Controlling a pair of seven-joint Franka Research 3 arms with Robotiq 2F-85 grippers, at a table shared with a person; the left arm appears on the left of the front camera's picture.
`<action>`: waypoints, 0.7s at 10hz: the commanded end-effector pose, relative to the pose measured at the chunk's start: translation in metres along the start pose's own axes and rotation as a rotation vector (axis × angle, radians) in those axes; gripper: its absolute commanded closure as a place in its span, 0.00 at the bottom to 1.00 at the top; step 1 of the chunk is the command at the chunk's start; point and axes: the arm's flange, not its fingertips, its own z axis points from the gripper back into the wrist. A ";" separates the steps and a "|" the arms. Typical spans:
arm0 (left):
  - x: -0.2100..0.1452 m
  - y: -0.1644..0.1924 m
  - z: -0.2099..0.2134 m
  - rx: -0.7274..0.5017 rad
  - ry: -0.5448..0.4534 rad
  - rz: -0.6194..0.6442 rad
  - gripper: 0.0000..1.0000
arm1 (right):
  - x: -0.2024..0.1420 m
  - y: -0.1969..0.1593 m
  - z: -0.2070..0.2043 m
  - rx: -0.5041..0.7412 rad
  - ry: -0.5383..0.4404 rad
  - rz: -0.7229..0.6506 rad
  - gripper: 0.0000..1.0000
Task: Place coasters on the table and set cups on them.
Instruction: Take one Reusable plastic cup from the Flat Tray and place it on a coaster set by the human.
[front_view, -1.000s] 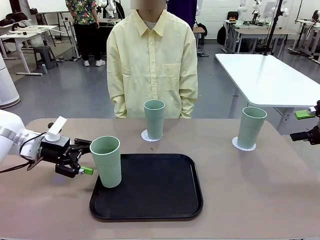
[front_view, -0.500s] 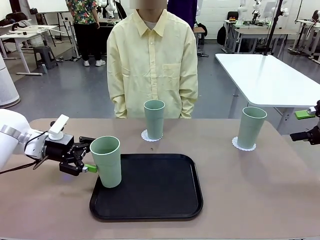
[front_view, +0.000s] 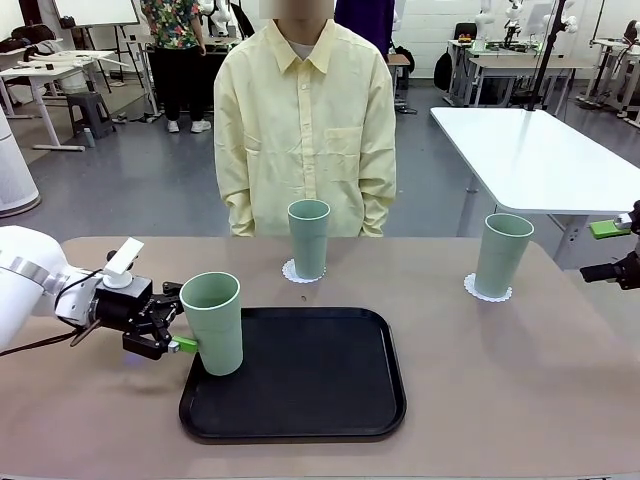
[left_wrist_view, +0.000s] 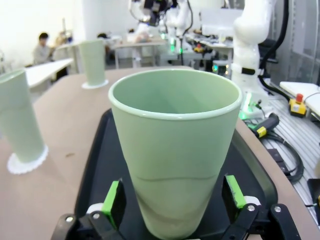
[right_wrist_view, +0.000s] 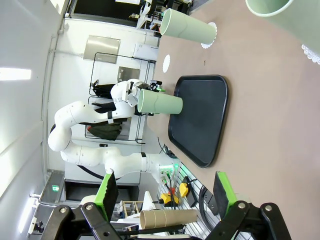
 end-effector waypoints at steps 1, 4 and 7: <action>-0.003 0.002 -0.009 -0.011 -0.010 -0.038 0.00 | -0.002 0.002 0.000 0.013 -0.005 0.008 0.00; -0.001 0.003 -0.021 -0.028 -0.005 -0.036 0.00 | -0.002 0.002 0.000 0.013 -0.005 0.008 0.00; -0.002 0.005 -0.034 -0.033 0.010 -0.046 0.00 | -0.002 0.002 0.000 0.013 -0.005 0.008 0.00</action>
